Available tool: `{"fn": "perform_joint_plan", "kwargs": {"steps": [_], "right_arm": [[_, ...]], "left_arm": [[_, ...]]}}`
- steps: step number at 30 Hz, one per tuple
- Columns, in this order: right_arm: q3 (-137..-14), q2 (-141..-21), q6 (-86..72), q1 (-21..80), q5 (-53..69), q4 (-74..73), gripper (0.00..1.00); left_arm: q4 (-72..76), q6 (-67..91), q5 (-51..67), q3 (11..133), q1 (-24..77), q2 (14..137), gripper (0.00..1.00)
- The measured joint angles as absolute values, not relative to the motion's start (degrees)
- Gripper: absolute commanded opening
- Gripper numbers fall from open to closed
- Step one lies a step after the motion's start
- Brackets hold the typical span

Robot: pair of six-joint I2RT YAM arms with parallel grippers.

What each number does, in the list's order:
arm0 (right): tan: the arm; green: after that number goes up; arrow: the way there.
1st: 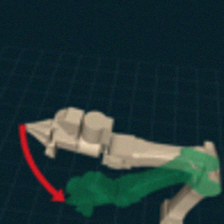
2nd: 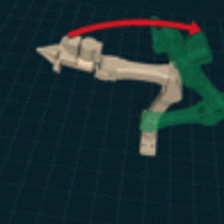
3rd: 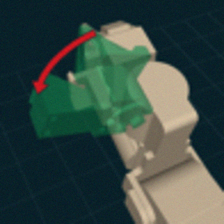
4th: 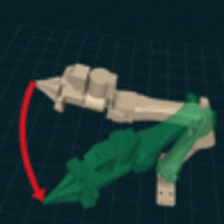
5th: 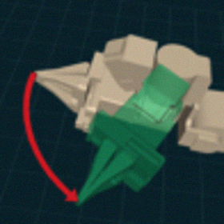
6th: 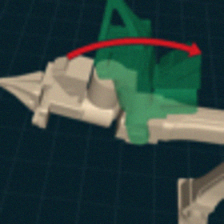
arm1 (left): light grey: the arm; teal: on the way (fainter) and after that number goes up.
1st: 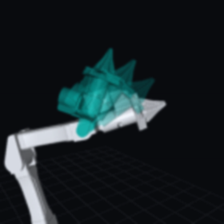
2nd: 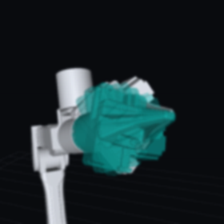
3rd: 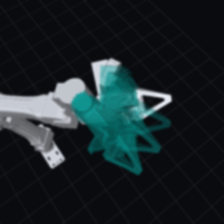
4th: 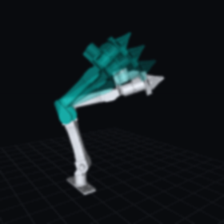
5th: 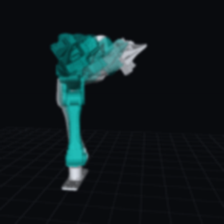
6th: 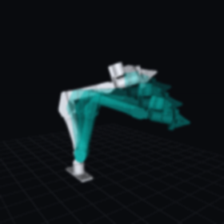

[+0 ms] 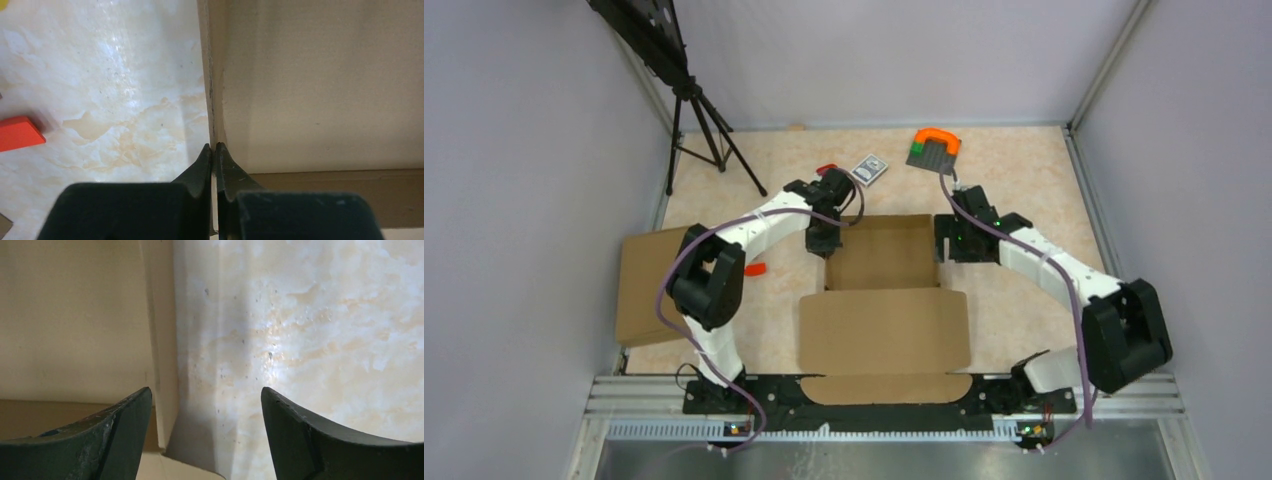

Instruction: Fold the paper box

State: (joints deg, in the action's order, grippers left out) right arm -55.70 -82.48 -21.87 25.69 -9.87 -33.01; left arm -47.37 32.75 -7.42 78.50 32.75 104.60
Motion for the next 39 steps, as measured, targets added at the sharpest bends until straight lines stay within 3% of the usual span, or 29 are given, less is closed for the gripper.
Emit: {"fn": "perform_joint_plan", "kwargs": {"steps": [13,23,29,33,36,39], "right_arm": [[-44.0,-61.3,-29.7,24.6,-0.2,-36.7,0.73],[-35.5,-57.6,-36.8,28.8,5.7,-37.7,0.68],[-32.2,-56.9,-40.1,31.2,8.3,-37.4,0.51],[-32.5,-55.0,-40.8,31.4,9.5,-38.3,0.30],[-34.3,-54.8,-41.1,31.4,10.9,-39.0,0.24],[-36.4,-55.8,-41.0,31.4,11.9,-38.6,0.24]], "left_arm": [[-49.3,23.4,-8.7,89.2,32.8,112.5,0.00],[-50.1,22.8,-8.5,91.2,32.5,113.8,0.00],[-50.0,22.1,-7.2,91.2,32.3,113.8,0.00],[-49.5,21.2,-7.0,91.2,32.1,113.8,0.00],[-49.4,20.9,-6.7,91.2,31.8,113.8,0.00],[-49.3,20.8,-6.3,91.2,31.8,113.8,0.00]]}}
